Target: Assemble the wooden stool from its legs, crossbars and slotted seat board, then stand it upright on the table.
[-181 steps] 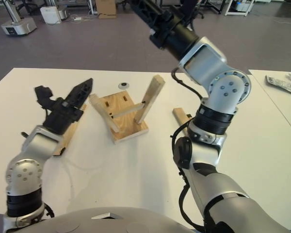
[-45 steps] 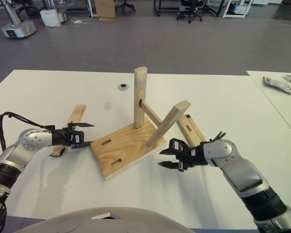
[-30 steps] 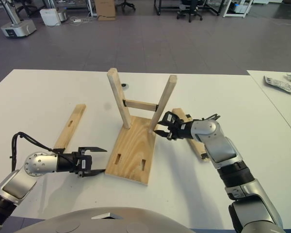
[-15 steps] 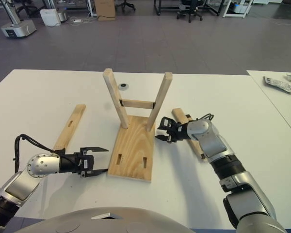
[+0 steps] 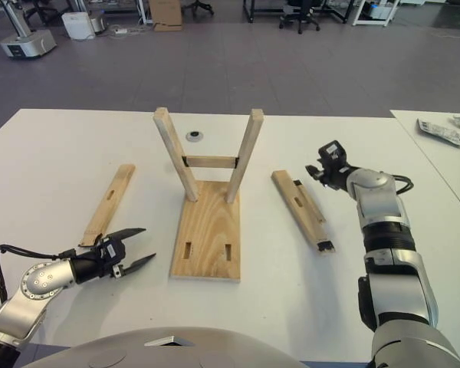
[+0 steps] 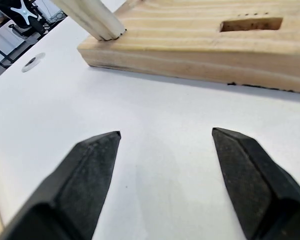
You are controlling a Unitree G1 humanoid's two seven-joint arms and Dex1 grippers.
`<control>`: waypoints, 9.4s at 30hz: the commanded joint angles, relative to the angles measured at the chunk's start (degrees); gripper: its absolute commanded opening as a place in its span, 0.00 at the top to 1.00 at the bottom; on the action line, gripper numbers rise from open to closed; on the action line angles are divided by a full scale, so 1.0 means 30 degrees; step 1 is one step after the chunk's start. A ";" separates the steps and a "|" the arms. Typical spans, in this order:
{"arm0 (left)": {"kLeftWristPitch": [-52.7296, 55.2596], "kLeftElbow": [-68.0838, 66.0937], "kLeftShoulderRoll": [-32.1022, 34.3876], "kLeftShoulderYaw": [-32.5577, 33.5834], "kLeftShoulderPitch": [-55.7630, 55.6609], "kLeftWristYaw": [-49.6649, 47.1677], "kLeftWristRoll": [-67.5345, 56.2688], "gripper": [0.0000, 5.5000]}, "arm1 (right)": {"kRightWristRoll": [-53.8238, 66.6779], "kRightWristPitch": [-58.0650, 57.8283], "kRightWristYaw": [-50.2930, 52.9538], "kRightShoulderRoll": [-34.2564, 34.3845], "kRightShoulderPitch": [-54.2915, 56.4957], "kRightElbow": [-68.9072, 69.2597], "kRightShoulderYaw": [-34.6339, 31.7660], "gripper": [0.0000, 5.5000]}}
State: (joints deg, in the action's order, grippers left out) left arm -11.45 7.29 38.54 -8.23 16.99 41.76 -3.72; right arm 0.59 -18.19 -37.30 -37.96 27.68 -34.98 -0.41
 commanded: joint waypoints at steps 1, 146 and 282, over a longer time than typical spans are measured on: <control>0.1143 0.0747 -0.0335 0.0536 -0.0036 -0.0344 -0.0410 0.39 | -0.0142 -0.0042 -0.1413 -0.0672 -0.1477 0.0602 0.0510 0.64; 1.2672 0.0047 -0.5351 0.8089 -0.7736 -1.0204 -0.7499 0.93 | 0.5642 0.1589 1.2154 0.6342 0.0642 0.7676 -0.7925 0.58; 1.4363 -0.1867 -0.0060 0.5332 -0.5850 -0.0357 -0.5367 0.63 | 0.6146 -0.0227 1.5100 0.9879 -0.1180 1.0747 -0.7252 0.58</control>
State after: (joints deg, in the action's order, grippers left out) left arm 32.59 2.82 35.66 3.77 0.19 41.56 -19.96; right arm 18.17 -19.26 8.10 -8.25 22.19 -3.35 -21.77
